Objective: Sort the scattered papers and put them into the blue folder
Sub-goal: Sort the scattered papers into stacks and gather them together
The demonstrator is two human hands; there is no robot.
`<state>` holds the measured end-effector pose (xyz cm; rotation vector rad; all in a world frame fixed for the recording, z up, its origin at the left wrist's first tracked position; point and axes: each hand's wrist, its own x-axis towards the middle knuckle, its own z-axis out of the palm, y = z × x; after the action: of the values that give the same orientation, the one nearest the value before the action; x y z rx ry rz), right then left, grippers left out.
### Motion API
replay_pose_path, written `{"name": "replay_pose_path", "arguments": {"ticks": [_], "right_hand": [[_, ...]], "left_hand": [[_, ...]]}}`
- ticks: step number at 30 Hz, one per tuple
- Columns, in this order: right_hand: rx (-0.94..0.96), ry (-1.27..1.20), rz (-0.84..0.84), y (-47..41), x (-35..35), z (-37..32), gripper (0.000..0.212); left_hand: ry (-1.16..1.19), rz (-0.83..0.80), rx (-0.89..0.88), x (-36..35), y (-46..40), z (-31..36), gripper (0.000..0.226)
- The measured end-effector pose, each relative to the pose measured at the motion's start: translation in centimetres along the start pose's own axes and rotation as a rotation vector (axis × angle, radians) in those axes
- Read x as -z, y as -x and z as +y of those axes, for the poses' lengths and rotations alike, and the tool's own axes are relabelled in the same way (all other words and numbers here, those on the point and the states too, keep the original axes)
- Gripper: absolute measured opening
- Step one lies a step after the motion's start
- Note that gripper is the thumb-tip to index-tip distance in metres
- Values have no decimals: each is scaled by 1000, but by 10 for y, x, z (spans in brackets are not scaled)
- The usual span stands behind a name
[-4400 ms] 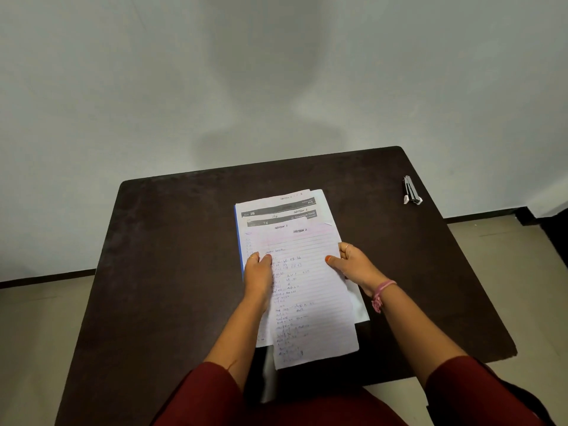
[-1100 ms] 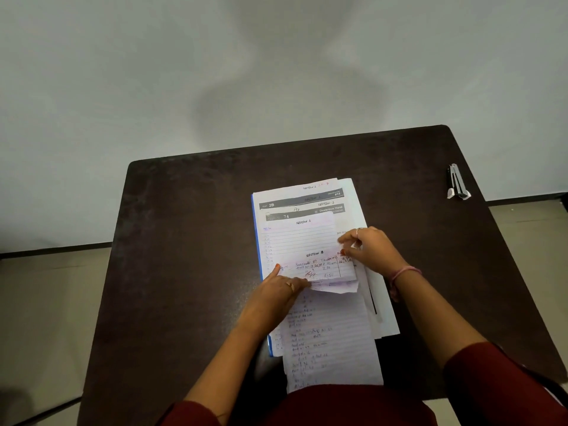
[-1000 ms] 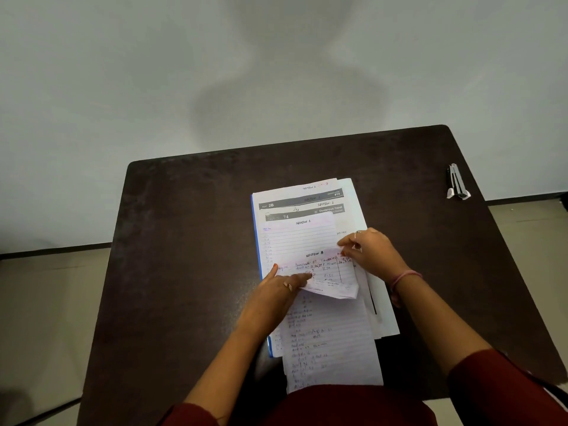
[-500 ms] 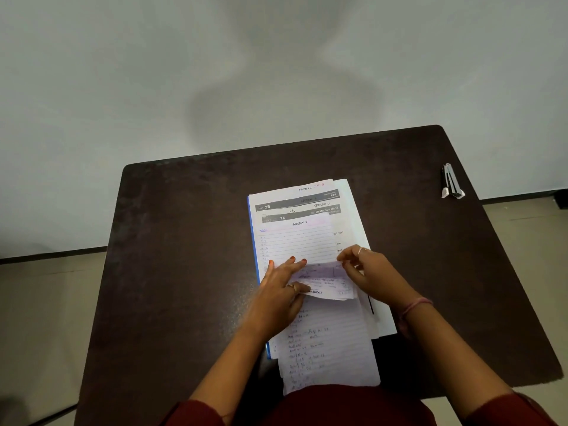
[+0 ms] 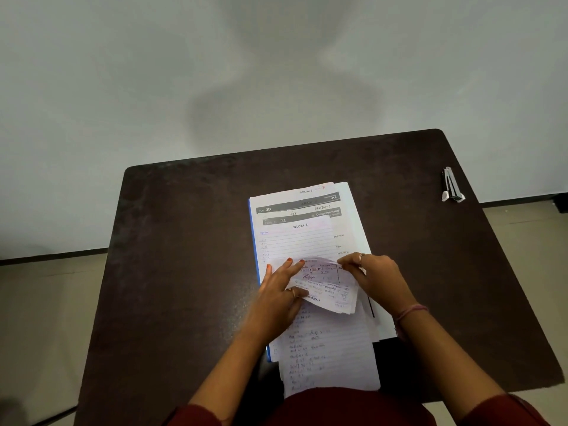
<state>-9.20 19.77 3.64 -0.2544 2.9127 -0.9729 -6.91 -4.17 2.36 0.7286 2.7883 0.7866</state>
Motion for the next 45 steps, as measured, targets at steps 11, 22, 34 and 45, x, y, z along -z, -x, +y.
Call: {"name": "replay_pose_path", "arguments": {"ticks": [11,22,34,45], "right_hand": [[-112,-401,-228,5,16,9,31],[-392,-573,-312,-7,3,15,49],[-509,-748,-357,3,6,11,17],[-495,-791,-225,22,4,10,26]], "left_hand": [[-95,70,-81,-7,-6,-2,15],[-21,65,-29,-7,-2,-1,24],[325,265,445,7,8,9,67],[960,360,852,13,17,19,48]]}}
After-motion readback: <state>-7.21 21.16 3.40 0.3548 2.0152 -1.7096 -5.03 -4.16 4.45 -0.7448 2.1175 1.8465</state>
